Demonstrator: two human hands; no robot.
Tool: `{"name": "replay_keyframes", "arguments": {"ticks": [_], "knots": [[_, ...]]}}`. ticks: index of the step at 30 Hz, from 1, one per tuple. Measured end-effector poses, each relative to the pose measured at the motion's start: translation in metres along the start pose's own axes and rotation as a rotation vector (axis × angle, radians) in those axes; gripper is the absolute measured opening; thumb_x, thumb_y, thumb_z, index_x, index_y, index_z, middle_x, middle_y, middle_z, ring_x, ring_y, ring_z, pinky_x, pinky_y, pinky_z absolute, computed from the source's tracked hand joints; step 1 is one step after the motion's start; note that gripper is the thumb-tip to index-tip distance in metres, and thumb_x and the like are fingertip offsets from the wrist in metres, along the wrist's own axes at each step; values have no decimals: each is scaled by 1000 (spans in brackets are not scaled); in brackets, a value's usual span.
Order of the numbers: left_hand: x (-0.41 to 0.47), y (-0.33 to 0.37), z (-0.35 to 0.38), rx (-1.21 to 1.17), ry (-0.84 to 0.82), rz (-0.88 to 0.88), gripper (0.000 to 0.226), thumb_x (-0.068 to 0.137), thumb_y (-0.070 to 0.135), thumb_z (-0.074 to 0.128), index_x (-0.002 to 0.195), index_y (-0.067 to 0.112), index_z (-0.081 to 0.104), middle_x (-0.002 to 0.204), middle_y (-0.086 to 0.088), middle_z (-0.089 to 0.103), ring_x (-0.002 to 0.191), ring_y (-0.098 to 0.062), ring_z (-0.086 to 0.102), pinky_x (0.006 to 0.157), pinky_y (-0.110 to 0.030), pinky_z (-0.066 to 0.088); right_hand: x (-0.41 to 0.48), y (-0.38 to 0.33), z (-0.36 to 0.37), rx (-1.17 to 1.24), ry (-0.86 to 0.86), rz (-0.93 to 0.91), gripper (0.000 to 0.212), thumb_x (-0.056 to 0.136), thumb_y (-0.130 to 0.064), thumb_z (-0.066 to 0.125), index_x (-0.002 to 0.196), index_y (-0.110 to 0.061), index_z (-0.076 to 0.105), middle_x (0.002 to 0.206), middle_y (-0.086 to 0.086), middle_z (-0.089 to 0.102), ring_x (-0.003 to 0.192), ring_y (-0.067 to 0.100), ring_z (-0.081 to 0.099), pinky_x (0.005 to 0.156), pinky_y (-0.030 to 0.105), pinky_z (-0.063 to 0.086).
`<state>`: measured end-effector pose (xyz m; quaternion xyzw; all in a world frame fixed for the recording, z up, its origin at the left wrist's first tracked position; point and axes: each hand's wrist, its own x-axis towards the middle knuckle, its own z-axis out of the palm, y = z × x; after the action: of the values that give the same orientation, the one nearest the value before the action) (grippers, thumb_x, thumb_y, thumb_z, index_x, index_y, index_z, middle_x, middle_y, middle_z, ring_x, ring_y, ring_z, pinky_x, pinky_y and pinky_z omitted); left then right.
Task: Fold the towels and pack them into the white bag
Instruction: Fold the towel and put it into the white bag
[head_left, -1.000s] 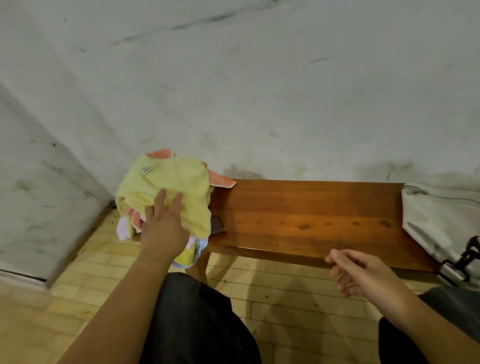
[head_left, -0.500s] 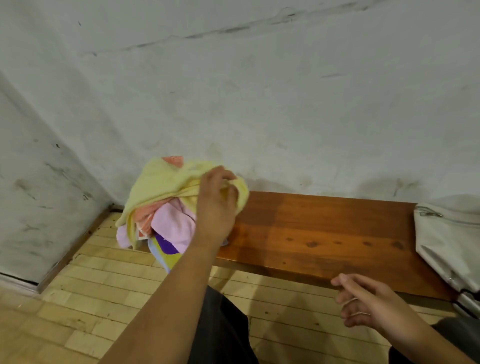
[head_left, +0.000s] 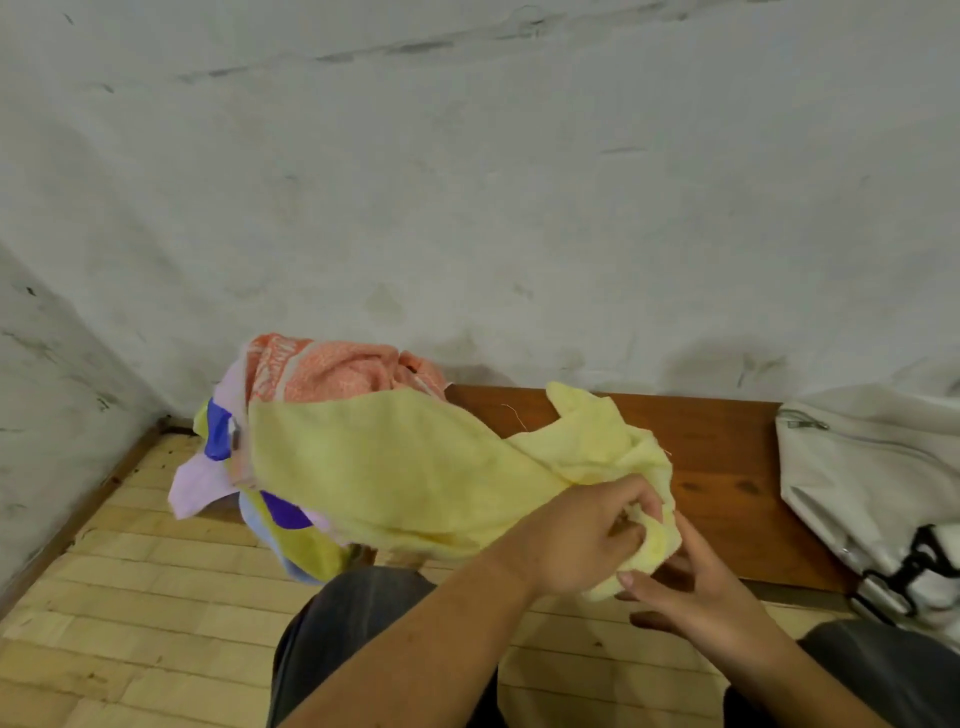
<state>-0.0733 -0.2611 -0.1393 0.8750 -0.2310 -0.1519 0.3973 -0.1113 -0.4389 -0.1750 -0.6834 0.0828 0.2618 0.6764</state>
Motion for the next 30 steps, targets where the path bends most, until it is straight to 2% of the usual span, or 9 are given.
{"name": "replay_keyframes", "arguments": {"ticks": [4,7,10,13,17,19,24,28,30], "knots": [[5,7,7,-69,-42,-21,16,101,27,57,115,35,52,128,12,60,112,-11,58,95,-41,52,6,3,-7,38,131,-81,44,88,-10,76,119,-40,63,116,3,71,95,21,74,74,39,62],[5,4,4,-117,-32,-105,48,97,35,64,139,39,42,151,14,40,138,-9,40,112,-34,41,6,3,-15,145,293,-114,28,96,-13,67,120,-27,64,110,5,73,84,25,77,74,40,63],[2,-15,-9,156,55,-327,90,91,35,69,158,37,8,165,6,6,153,-26,11,122,-45,26,6,0,-23,354,372,-161,35,99,-22,61,133,-26,56,122,6,69,94,30,76,79,44,63],[-4,-37,-23,340,21,-677,104,87,42,70,160,27,-2,165,-5,-1,151,-38,2,120,-54,24,3,-4,-28,534,414,-177,41,102,-17,57,142,-24,52,124,11,68,94,32,76,74,42,64],[-9,-45,-20,388,12,-642,46,87,45,68,127,32,47,146,-4,27,126,-26,28,107,-48,41,-2,-14,-28,604,397,-186,36,102,-15,55,137,-22,58,120,13,71,95,33,76,74,43,64],[-7,-45,-14,387,36,-521,18,92,40,64,101,32,51,133,1,36,114,-19,34,102,-43,43,-4,-23,-29,570,391,-201,31,103,-15,55,132,-23,63,116,12,74,94,33,75,77,45,64],[0,-35,-29,-138,190,-551,21,99,41,54,110,23,54,103,2,64,90,-14,61,70,-31,47,11,-68,-40,579,403,-240,20,102,-16,56,118,-16,68,113,15,73,82,27,72,73,44,59],[12,-37,-37,-725,513,-561,29,96,41,63,116,21,57,109,-6,70,97,-26,70,89,-48,58,35,-133,-41,623,241,-502,30,102,-9,55,129,-23,55,113,2,72,100,19,70,78,33,59],[18,-41,-36,-875,569,-627,43,92,46,66,125,23,53,116,-6,69,103,-28,69,93,-52,56,52,-140,-48,348,268,-516,60,97,-21,66,148,-34,38,132,-7,65,117,13,65,94,36,54]]}}
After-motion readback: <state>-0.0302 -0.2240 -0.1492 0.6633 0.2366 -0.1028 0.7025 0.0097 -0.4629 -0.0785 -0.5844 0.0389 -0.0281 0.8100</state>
